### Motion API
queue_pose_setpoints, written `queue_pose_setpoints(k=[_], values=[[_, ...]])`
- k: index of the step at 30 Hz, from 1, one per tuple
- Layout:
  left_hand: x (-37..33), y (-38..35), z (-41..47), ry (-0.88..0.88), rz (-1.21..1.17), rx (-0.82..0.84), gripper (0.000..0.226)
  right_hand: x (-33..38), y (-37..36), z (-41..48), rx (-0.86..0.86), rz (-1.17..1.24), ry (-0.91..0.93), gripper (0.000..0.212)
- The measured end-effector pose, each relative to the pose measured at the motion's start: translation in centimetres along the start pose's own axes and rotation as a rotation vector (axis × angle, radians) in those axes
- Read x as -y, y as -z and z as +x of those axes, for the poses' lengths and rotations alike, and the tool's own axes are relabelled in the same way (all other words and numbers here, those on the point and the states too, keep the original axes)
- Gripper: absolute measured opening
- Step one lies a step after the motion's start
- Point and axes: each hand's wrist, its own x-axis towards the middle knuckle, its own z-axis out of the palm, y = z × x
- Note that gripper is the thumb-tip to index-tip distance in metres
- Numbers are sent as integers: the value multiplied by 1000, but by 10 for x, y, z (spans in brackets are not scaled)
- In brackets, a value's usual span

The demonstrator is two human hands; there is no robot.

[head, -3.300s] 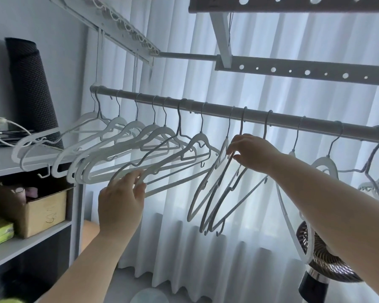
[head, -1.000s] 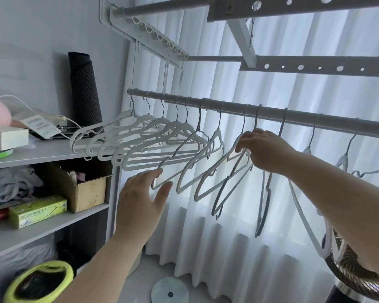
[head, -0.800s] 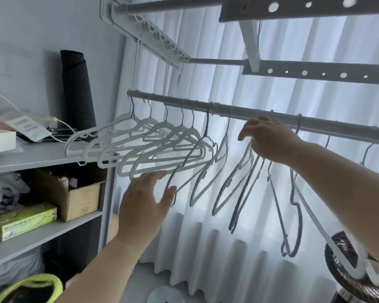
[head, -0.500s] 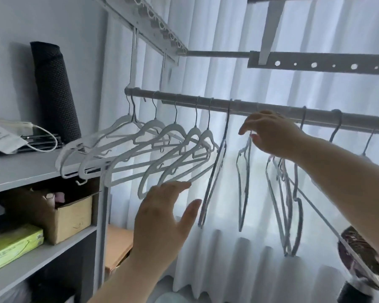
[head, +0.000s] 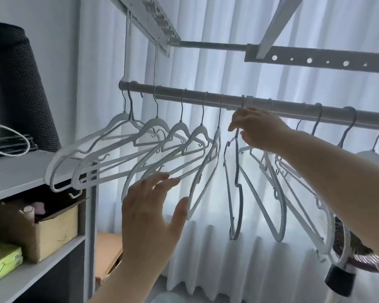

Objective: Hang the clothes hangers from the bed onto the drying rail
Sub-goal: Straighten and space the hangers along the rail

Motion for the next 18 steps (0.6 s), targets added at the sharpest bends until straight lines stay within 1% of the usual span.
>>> queue_pose_setpoints(k=[2,5,7,10,11,13,15,18], values=[[3,2,3,29,10,-7,28,-1,0,2,-6,12,-7,38],[7,5,9,120,23,-28,39,-4,0,4,-35,37,-17,37],[10,7,12,202,-1,-10,47,-5,0,4,-39,49,-14,35],[15,7,14,255,14,41,53,-7,-2,5,-21,51,-5,34],[15,8,14,272,11,47,52,-8,-2,5,-21,56,-5,34],[16,9,15,295,13,44,42,-9,-2,7,-31,73,-9,33],[15,9,15,265,54,31,34,-9,-3,8,-44,91,-9,33],[15,7,14,264,108,37,27,-8,-4,8,-50,101,0,33]])
